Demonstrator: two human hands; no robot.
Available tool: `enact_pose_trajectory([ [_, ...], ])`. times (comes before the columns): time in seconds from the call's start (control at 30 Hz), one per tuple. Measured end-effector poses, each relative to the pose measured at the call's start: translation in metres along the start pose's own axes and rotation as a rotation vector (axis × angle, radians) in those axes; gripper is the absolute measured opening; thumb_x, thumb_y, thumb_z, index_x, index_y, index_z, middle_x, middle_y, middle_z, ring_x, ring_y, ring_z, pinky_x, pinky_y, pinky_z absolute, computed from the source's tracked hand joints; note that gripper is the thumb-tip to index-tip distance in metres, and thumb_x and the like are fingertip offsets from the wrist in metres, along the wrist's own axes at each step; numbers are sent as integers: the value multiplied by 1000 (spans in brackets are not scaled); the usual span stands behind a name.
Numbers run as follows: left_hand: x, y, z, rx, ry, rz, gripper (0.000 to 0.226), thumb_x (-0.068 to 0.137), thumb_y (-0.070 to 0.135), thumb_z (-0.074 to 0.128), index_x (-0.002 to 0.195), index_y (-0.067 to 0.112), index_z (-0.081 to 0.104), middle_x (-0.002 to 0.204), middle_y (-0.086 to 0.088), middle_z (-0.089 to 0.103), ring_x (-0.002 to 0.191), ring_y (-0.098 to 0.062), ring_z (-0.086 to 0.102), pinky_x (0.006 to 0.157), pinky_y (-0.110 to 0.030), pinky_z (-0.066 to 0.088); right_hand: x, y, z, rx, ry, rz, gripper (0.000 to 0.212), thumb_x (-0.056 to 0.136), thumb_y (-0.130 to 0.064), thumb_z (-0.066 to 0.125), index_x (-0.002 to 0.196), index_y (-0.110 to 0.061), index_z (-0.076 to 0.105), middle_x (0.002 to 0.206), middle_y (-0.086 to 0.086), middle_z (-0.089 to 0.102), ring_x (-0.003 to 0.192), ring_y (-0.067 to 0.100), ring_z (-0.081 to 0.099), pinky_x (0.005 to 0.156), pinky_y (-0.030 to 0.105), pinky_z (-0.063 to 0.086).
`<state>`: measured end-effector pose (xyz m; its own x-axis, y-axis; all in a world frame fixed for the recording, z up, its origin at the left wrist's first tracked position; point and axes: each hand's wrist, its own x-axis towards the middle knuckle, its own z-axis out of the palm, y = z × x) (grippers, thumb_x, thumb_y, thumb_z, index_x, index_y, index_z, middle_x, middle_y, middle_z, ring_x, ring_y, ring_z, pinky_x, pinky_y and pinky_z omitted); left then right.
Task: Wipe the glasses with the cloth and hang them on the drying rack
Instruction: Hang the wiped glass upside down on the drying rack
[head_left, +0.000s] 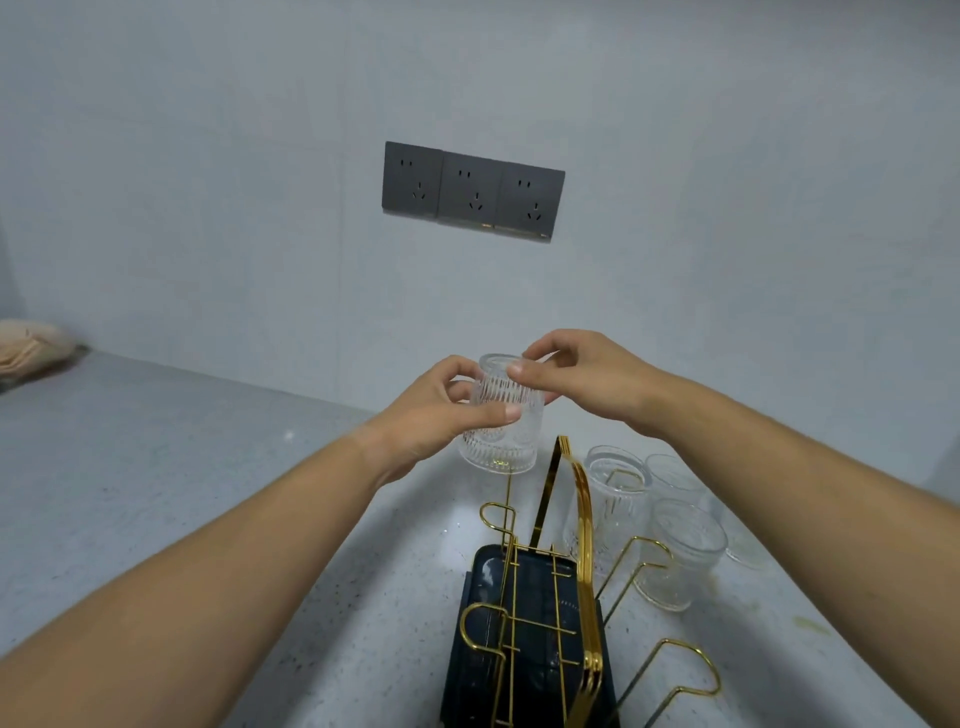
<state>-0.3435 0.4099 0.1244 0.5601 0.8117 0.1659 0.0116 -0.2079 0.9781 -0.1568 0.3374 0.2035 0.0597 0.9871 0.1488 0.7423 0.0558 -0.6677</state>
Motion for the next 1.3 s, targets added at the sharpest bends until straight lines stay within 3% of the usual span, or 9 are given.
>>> enact_pose_trajectory([
  [0.1,-4,-10,3,-9,-26,-14,72,71,33,91,130,14,57,116,-5,80,114,-24,75,111,-49,52,-2,8,4,-34,-21,13,44,85,-57,74,113,-23,67,106,1,74,102,14,69,84,30,52],
  [0.37,-13,-28,6,-46,-77,-85,60,83,13,87,133,5,54,122,-22,75,118,-33,72,115,-48,48,-4,16,14,-136,-86,55,52,80,-59,78,114,-21,66,109,-4,66,104,12,62,84,30,50],
  [0.47,-14,-34,7,-51,-103,-109,59,82,10,88,131,6,55,123,-26,71,109,-25,72,114,-46,46,-5,18,18,-181,-117,79,56,78,-57,80,115,-18,64,107,-2,66,101,14,63,89,35,53],
  [0.63,-15,-42,11,-74,-123,-140,51,90,-1,78,134,4,53,120,-23,75,106,-21,72,108,-39,50,-5,17,21,-226,-178,112,55,78,-55,82,113,-16,64,106,0,67,101,17,64,92,37,53],
  [0.73,-15,-46,11,-103,-128,-148,50,89,-3,76,134,4,53,107,-12,79,102,-18,74,101,-34,54,-4,16,22,-233,-187,116,54,79,-55,81,112,-16,64,105,0,66,99,15,63,91,35,52],
  [0.83,-14,-47,10,-122,-135,-155,51,89,-4,76,134,5,53,106,-9,79,102,-19,73,103,-37,52,-4,17,23,-234,-194,121,53,79,-55,81,112,-16,64,106,0,66,100,15,62,93,36,52],
  [0.97,-16,-50,11,-134,-149,-178,49,89,-6,76,131,8,54,101,-4,80,98,-15,74,92,-30,53,-4,16,24,-261,-223,133,52,81,-55,80,111,-16,65,109,0,65,104,15,61,95,37,51],
  [1.17,-19,-56,11,-122,-130,-193,55,88,-8,75,137,4,52,110,-9,79,105,-19,72,98,-37,51,-5,9,22,-238,-305,188,40,101,-56,51,97,-19,65,99,-5,66,110,17,52,109,42,38],
  [1.3,-21,-55,10,-124,-141,-213,55,89,-9,73,138,5,52,115,-11,78,106,-18,73,91,-32,50,-4,7,22,-217,-301,214,46,104,-55,44,112,-16,67,113,2,71,118,18,52,118,50,34],
])
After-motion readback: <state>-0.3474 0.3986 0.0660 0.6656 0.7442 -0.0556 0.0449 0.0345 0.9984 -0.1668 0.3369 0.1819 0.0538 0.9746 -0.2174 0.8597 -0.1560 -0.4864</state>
